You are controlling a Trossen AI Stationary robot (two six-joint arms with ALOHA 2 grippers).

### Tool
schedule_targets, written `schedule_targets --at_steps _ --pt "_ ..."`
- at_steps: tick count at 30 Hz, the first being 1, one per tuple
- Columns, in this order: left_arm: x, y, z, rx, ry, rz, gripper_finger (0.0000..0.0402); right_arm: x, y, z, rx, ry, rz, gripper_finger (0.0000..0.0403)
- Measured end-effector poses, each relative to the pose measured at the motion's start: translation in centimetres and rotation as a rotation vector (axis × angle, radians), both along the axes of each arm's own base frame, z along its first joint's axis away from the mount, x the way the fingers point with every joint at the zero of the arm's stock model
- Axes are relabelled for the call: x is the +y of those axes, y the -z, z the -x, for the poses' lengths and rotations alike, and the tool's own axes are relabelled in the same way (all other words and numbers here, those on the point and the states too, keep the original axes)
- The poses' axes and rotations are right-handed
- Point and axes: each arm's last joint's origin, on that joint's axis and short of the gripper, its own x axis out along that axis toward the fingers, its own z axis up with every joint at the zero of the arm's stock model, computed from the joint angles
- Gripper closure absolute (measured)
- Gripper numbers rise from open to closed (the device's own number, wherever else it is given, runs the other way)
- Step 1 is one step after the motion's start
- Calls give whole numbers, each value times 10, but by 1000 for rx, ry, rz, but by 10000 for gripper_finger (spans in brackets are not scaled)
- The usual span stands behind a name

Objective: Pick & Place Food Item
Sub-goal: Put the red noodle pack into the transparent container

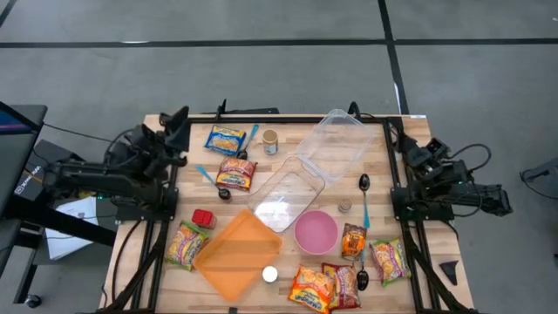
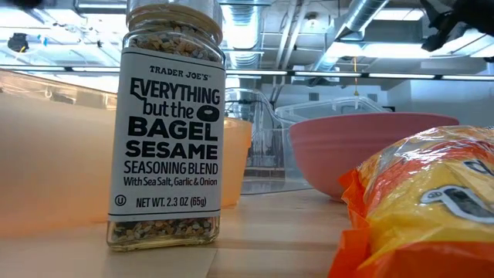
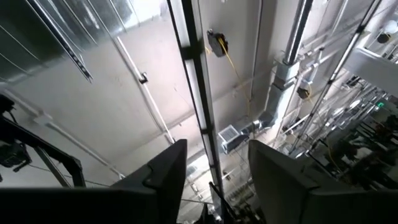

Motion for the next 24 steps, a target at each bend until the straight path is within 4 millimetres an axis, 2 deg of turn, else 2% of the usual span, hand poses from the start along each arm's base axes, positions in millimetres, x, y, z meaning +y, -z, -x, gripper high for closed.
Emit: schedule_targets --at_steps 6,10,16,24 --pt "0 -48 -16 158 -66 -68 155 1 -12 6 -42 -2 10 181" --pt "0 -66 -20 195 -90 -94 151 4 -32 15 -84 -22 74 173" --pt "0 -71 -22 192 -93 -97 152 7 -80 20 -78 -17 218 178" --pt "1 -70 -22 203 -90 -94 153 7 -153 1 157 2 302 179"
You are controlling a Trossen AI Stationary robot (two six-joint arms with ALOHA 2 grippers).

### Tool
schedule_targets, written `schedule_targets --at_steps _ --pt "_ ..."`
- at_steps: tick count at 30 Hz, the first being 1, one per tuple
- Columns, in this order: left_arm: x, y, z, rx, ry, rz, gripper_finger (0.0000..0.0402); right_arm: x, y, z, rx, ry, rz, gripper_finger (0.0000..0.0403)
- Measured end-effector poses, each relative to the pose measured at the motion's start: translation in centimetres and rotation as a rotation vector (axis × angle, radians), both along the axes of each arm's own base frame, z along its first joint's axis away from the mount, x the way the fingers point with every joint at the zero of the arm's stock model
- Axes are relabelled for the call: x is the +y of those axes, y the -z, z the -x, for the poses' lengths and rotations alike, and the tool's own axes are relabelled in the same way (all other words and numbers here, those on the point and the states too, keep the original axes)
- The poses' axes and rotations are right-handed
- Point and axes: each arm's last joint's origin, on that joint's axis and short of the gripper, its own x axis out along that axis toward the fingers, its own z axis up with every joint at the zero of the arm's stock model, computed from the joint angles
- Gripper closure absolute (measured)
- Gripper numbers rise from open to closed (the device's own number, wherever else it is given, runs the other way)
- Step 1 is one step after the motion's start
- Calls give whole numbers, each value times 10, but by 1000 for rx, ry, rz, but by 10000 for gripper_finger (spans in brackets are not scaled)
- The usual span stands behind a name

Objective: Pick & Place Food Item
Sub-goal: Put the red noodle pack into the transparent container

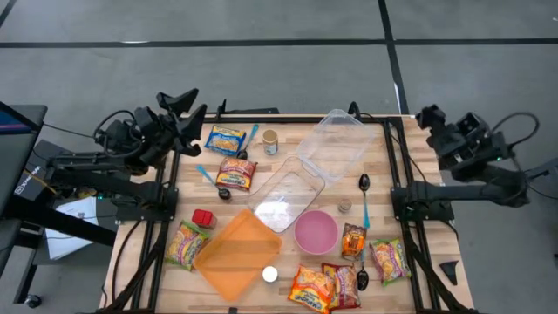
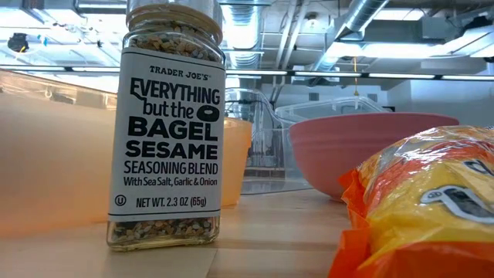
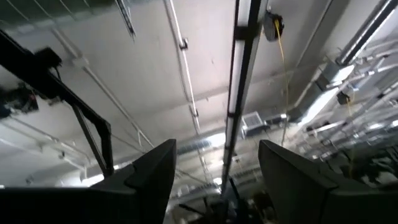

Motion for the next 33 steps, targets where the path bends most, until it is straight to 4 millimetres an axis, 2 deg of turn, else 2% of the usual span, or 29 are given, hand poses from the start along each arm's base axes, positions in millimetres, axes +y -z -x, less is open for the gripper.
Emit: schedule_targets --at_steps 5,12,25,30,33 --pt "0 0 0 3 0 1 153 -1 -38 -11 161 8 -4 179" --pt "0 0 0 3 1 1 153 -2 -67 -18 321 49 33 179" --pt "1 8 -6 106 -24 23 150 -2 -69 -20 375 52 35 179" --pt "1 12 -14 137 -26 24 143 -2 -69 -20 377 52 34 179" --pt "1 2 -17 144 -36 10 140 -2 -69 -20 373 53 33 179"
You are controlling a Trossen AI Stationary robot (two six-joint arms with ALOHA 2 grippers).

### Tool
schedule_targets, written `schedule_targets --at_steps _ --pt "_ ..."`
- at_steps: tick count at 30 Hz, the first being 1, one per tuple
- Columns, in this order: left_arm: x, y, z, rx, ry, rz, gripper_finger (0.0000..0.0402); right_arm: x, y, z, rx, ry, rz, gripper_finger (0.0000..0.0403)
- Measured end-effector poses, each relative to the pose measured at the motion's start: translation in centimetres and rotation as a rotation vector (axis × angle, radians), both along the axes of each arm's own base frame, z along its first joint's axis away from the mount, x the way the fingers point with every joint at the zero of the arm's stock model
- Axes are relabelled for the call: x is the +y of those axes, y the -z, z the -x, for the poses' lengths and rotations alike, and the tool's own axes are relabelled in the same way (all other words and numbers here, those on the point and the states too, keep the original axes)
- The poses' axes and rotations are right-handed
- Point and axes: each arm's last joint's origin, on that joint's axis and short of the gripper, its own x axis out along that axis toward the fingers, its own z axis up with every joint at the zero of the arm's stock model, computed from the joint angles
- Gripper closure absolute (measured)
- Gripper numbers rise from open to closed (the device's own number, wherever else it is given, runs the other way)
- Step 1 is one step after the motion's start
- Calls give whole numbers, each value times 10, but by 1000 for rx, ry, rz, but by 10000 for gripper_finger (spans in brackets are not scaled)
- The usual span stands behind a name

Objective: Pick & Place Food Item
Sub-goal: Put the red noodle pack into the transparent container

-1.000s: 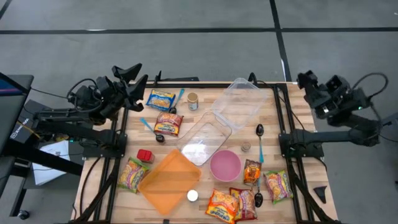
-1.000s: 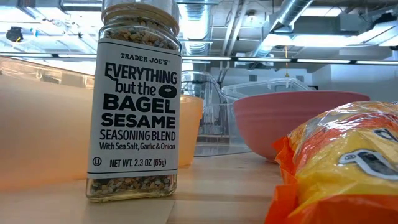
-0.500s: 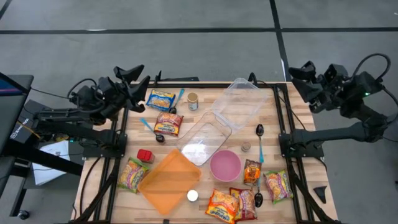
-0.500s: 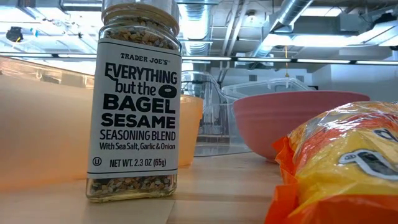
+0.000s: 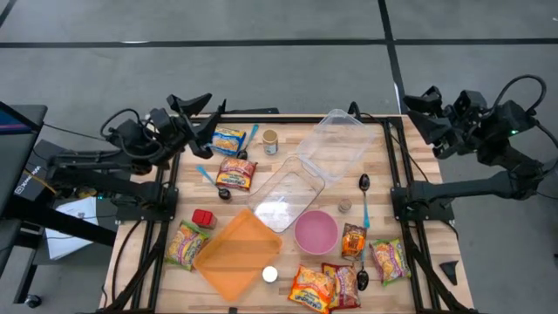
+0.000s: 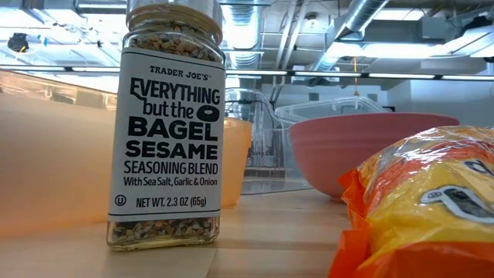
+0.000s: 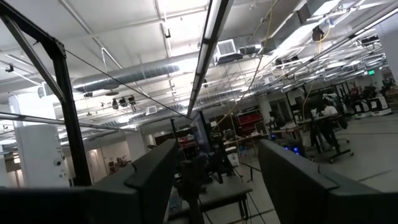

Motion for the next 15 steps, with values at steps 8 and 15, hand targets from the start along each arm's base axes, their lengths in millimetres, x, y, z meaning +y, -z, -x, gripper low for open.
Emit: schedule_targets --at_steps 8,15 --pt "4 -40 -25 383 -128 -56 139 0 0 0 -2 1 0 179" --pt "14 -54 -52 641 -160 -59 141 0 0 0 -4 -4 -7 179"
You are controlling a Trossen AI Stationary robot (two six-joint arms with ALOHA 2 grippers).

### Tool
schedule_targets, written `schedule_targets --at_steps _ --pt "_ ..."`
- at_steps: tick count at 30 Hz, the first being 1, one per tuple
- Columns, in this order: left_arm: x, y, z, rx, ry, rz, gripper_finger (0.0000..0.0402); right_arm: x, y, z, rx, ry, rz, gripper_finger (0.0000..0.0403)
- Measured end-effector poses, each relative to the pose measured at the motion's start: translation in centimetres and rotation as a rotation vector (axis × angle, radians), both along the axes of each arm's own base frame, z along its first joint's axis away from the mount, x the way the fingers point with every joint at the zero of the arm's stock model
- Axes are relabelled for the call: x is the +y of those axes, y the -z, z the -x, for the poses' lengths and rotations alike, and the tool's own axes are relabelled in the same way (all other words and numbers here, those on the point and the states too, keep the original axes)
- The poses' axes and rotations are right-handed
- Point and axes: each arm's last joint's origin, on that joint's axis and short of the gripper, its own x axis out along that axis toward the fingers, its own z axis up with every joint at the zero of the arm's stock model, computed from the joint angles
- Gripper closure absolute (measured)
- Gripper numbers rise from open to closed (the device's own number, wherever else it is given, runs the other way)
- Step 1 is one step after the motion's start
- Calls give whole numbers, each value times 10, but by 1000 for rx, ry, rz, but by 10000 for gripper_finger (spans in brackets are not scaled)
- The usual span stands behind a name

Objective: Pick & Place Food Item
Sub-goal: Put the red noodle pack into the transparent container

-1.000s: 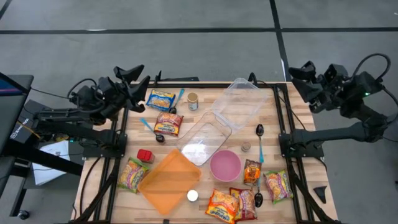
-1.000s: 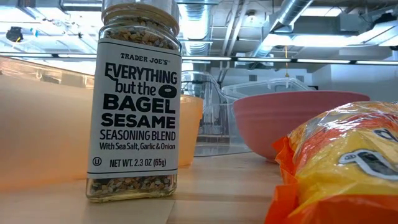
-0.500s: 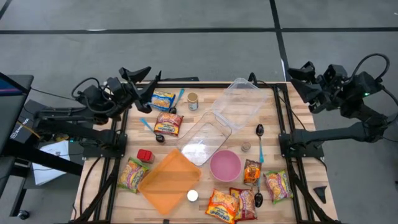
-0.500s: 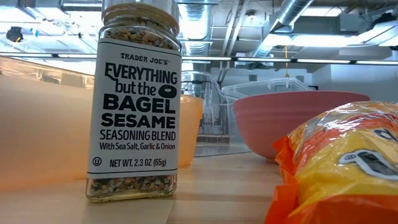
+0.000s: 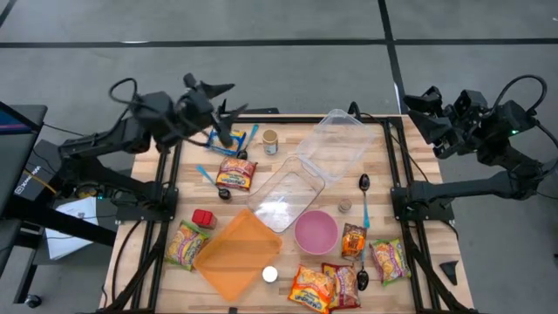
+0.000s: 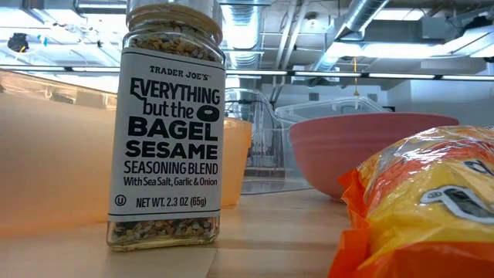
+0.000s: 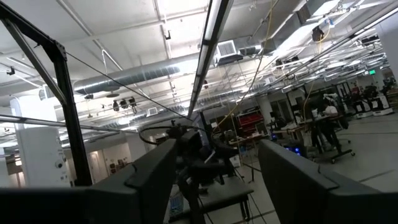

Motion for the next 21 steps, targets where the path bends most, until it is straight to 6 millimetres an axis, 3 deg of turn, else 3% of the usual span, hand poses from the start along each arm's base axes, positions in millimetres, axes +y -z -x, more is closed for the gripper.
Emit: schedule_targets --at_steps 5,15,21 --pt "6 23 -18 213 18 60 142 0 0 0 -5 -17 -29 179" --pt "13 117 -31 1035 158 385 143 0 0 0 -6 -19 -31 179" --pt "13 149 -39 1198 303 422 143 0 0 0 -5 -28 -27 179"
